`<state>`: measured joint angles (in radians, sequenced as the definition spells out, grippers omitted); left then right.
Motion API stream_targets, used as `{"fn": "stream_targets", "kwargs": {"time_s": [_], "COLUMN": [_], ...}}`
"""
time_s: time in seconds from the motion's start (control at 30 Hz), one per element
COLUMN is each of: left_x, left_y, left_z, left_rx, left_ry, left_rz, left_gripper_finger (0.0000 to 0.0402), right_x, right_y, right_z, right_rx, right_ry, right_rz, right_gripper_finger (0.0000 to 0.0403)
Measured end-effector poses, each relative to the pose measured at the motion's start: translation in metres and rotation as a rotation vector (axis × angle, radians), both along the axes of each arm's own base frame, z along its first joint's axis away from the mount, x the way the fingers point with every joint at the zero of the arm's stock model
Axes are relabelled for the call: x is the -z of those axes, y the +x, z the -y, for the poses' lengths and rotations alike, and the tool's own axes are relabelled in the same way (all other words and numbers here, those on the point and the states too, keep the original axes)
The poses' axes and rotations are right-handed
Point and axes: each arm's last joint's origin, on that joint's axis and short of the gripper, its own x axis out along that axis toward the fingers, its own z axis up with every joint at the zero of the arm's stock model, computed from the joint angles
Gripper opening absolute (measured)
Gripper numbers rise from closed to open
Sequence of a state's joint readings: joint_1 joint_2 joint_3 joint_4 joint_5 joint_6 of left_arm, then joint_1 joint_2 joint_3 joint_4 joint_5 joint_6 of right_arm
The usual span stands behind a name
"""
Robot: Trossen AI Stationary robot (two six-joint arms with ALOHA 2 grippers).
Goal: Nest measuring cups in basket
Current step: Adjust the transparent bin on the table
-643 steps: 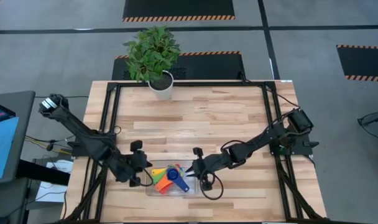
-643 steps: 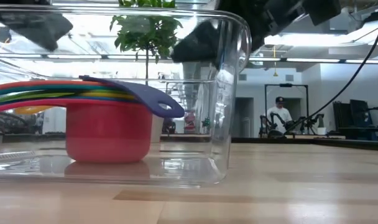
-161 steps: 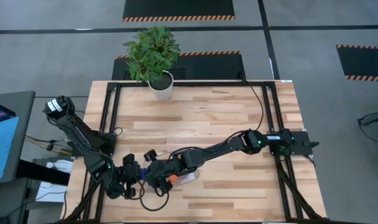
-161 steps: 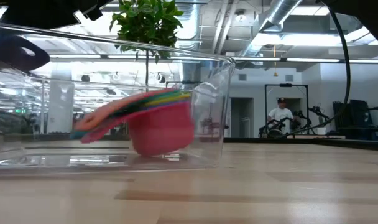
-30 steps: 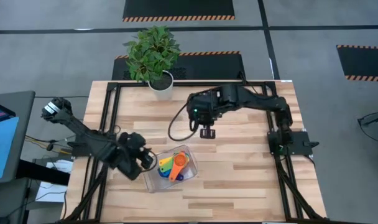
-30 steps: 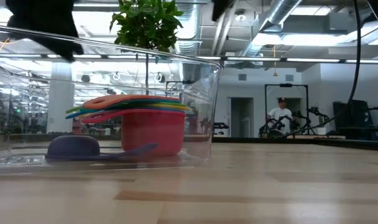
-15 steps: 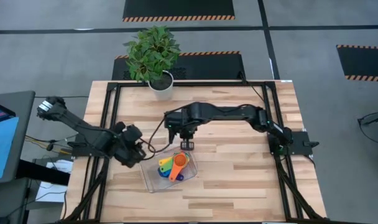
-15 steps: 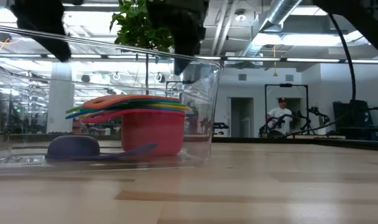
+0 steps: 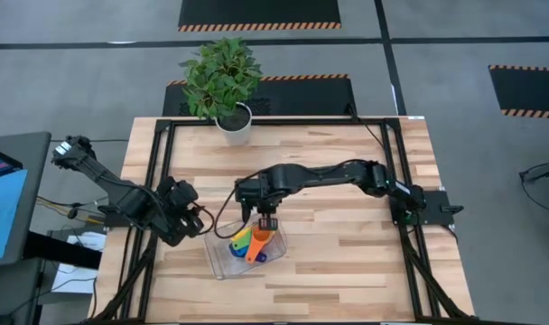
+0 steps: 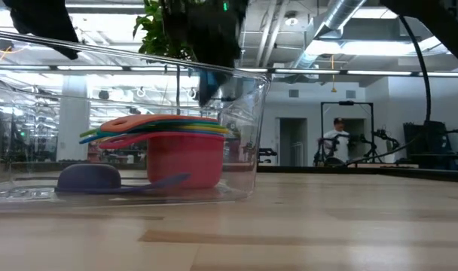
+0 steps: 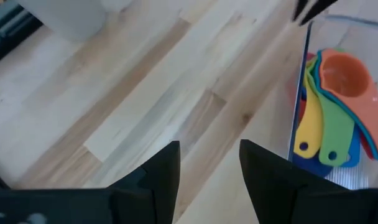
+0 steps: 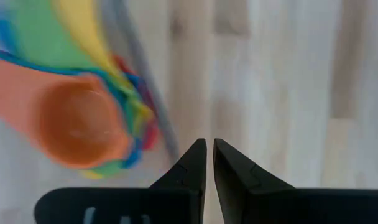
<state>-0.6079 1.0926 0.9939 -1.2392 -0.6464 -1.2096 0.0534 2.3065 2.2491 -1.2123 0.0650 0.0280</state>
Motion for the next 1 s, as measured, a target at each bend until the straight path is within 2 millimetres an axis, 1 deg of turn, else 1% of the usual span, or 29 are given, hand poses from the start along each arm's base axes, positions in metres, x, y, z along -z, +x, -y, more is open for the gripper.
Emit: {"fn": "stream_targets", "kwargs": {"time_s": [0.03,0.13,0.23,0.63,0.73,0.8,1.0], "left_x": [0.0,0.0,0.0,0.0,0.0,0.0,0.0], "left_y": [0.0,0.0,0.0,0.0,0.0,0.0,0.0], "left_z": [0.0,0.0,0.0,0.0,0.0,0.0,0.0], "left_rx": [-0.002,-0.003,-0.008,0.035,0.045,0.046,0.074], "left_ry": [0.005,0.009,0.004,0.032,0.036,0.037,0.054], "left_rz": [0.004,0.006,0.007,-0.016,-0.022,-0.022,-0.037], "left_gripper_finger": [0.0155,0.0155,0.0155,0.0155,0.0155,0.0155,0.0155], "right_x": [0.001,-0.007,0.0,0.0,0.001,0.0,-0.005], "right_y": [0.0,0.002,0.003,0.001,0.001,0.002,0.004], "right_z": [0.003,0.01,0.013,-0.018,-0.022,-0.019,-0.001], "right_rx": [0.01,0.016,0.023,0.005,0.017,0.037,0.11], "right_ry": [-0.019,-0.032,-0.024,0.004,-0.011,-0.055,-0.067], "right_rz": [-0.003,0.041,0.024,0.017,0.02,0.04,0.075], "right_gripper_finger": [0.0054,0.0054,0.0054,0.0054,0.0054,0.0054,0.0054]}}
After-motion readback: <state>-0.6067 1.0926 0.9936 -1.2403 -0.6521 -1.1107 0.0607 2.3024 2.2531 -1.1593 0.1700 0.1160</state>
